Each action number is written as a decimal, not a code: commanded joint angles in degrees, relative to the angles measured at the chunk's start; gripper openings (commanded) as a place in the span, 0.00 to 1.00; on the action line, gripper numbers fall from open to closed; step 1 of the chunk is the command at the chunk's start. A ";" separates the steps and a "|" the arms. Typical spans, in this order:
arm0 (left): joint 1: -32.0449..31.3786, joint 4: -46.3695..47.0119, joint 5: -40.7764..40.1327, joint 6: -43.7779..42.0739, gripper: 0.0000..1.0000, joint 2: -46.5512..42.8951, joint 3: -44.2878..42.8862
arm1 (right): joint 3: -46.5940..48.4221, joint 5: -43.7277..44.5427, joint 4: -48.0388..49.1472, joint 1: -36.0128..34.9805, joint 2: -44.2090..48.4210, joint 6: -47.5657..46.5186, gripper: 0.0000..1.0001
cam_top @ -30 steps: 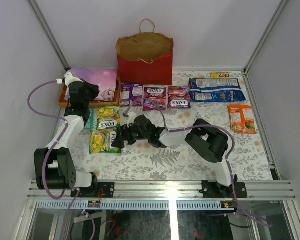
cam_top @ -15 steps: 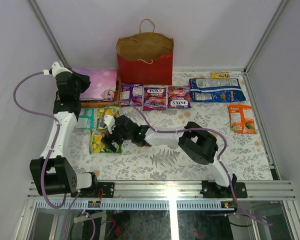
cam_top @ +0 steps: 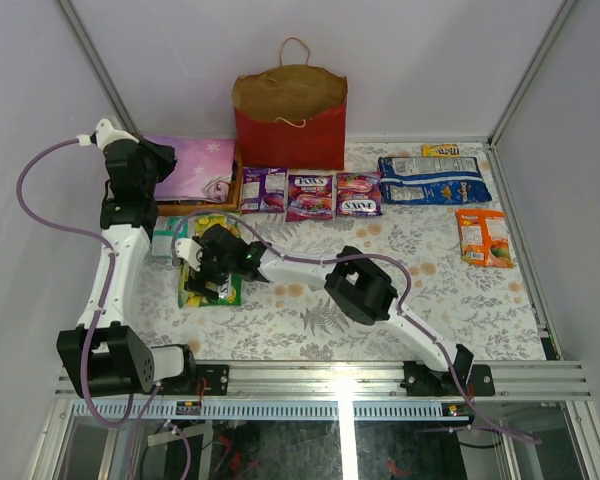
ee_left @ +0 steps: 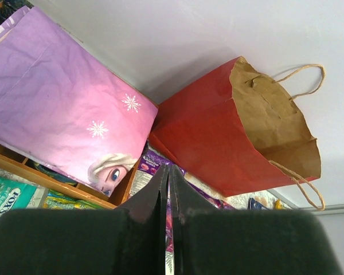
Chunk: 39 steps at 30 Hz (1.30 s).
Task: Take the snacks out of the paper bag
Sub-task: Move the snack to the center of the board.
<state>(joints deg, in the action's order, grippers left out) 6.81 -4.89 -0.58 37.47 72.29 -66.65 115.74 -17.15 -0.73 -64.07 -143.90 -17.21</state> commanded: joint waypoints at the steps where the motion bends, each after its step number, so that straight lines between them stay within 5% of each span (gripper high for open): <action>1: 0.42 0.04 0.44 -1.20 0.02 -1.19 -0.26 | -1.62 1.20 -6.00 0.12 0.89 -1.50 0.95; 10: 0.42 0.85 1.94 -1.16 0.02 -1.10 -0.15 | -28.03 3.14 3.33 0.16 15.43 13.51 0.92; 15: 0.40 0.87 2.46 -0.98 0.02 -1.37 -0.23 | -39.85 21.77 3.91 0.60 23.00 24.32 0.96; 18: 0.47 1.54 3.25 -0.58 0.02 -1.32 0.15 | -39.54 31.40 -1.19 2.83 24.13 34.22 1.00; 24: 0.44 1.27 3.01 -0.99 0.02 -1.76 0.19 | -41.30 30.61 -4.92 9.83 24.02 56.93 0.99; 30: 0.47 1.36 3.09 -1.09 0.02 -1.47 0.13 | -43.53 41.56 -9.01 11.38 25.87 72.81 0.98; 39: 0.41 1.50 3.32 -1.27 0.02 -1.39 0.45 | -41.20 50.39 -10.94 10.97 29.37 70.98 0.98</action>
<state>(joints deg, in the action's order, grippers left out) 6.81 -5.23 1.78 37.41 71.59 -66.59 75.22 25.91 -3.40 -52.66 -116.71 52.38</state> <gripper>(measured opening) 0.022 0.973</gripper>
